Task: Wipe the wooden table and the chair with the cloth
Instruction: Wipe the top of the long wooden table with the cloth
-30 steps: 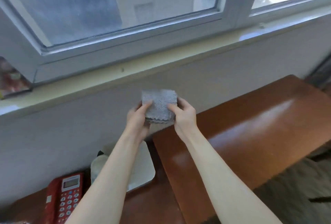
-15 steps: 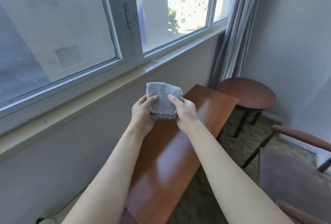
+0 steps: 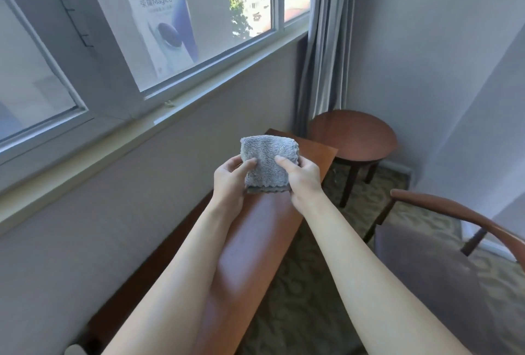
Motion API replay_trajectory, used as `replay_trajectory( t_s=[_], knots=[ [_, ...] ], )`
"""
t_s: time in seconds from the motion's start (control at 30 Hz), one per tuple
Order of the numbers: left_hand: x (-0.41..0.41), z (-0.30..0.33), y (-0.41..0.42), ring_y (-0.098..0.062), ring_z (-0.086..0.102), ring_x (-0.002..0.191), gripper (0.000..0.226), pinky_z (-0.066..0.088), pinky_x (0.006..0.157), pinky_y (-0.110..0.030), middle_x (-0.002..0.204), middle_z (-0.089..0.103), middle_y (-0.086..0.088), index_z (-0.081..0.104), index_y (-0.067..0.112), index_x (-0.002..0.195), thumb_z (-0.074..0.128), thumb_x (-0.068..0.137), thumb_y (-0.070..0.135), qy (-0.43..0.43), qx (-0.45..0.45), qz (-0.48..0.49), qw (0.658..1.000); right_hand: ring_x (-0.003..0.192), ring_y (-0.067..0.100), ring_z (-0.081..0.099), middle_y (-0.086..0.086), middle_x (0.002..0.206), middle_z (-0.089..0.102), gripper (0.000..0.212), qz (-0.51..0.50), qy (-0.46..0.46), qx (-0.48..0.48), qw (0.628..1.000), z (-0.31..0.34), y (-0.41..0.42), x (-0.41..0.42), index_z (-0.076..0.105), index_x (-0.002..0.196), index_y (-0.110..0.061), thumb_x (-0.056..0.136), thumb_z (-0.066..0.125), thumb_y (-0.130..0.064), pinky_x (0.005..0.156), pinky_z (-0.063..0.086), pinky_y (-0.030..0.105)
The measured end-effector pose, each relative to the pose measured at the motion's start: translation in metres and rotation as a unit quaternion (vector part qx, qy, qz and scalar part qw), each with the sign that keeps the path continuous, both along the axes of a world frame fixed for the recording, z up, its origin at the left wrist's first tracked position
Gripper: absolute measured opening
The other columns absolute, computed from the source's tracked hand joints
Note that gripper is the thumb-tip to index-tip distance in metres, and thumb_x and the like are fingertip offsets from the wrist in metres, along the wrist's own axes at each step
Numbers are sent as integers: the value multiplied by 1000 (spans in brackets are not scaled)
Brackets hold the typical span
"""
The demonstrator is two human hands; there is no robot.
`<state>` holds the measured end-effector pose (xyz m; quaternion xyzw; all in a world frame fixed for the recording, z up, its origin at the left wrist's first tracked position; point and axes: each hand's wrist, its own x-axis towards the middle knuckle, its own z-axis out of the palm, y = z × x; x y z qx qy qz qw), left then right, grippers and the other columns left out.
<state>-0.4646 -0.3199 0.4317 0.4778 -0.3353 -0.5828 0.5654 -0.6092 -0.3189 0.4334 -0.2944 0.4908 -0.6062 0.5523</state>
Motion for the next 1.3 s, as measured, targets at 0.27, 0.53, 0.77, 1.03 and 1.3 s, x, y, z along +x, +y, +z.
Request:
replay_trajectory(
  t_s=[0.27, 0.53, 0.77, 1.03, 1.3],
  knots=[
    [-45, -38, -85, -21, 75, 101, 25, 61, 83, -35, 103, 79, -7, 73, 9, 112, 78, 88, 11, -126, -2, 41, 991, 103, 37, 73, 19, 107, 76, 18, 43, 19, 30, 998, -33, -91, -57, 72, 104, -4, 86, 74, -2, 90, 60, 52],
    [-56, -100, -166, -12, 75, 90, 19, 56, 66, -22, 99, 80, -2, 74, 22, 107, 76, 91, 14, -168, 4, 48, 985, 104, 36, 72, 18, 110, 75, 29, 91, 49, 85, 991, -82, -175, -67, 69, 111, -3, 83, 79, -2, 94, 58, 52],
    [-60, -167, -250, -3, 66, 107, 30, 52, 95, -28, 114, 73, 12, 72, 24, 120, 72, 92, 34, -356, 24, 56, 933, 81, 15, 75, -1, 93, 76, 21, 44, 120, 91, 988, -143, -264, -71, 69, 94, -21, 84, 77, -4, 60, 62, 30],
    [-36, -284, -294, -19, 24, 154, 53, 25, 123, -37, 166, 32, 0, 43, 20, 155, 49, 104, 36, -618, 50, -39, 783, 70, 25, 61, 0, 77, 65, 14, -74, 413, 2, 908, -264, -340, -95, 59, 92, -17, 87, 66, -6, 64, 54, 48],
    [-12, -404, -336, -20, -14, 158, 65, 2, 128, -49, 172, -11, 1, 4, 27, 164, 26, 107, 47, -748, 64, -98, 654, 126, 33, 61, 10, 132, 68, 61, 89, 592, -75, 797, -394, -387, -79, 65, 134, -18, 80, 60, 10, 98, 52, 44]
  ],
)
